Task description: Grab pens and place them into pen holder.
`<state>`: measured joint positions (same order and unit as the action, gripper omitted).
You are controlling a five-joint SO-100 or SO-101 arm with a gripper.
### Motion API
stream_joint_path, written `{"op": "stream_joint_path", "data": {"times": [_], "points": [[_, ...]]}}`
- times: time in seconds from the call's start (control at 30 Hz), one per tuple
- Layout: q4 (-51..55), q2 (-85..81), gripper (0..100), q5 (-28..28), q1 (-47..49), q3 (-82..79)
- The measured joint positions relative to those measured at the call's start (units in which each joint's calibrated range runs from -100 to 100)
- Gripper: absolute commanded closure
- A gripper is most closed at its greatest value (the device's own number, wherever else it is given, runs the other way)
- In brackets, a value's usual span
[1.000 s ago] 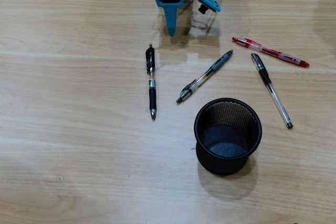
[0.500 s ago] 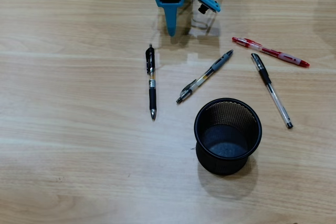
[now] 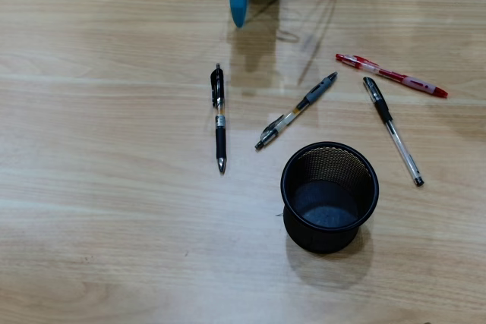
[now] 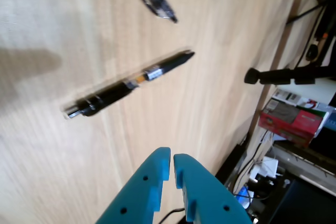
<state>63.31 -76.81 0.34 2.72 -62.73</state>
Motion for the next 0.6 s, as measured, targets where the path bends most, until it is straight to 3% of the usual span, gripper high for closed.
{"op": "stream_joint_path", "data": {"times": [0.17,0.43,0.6], "points": [[0.1,11.4,97,3.5,-1.0,11.4],[3.1,25.5,97,22.4,-3.3,18.5],[10.2,35.6,97,29.7,-3.3,30.1]]}}
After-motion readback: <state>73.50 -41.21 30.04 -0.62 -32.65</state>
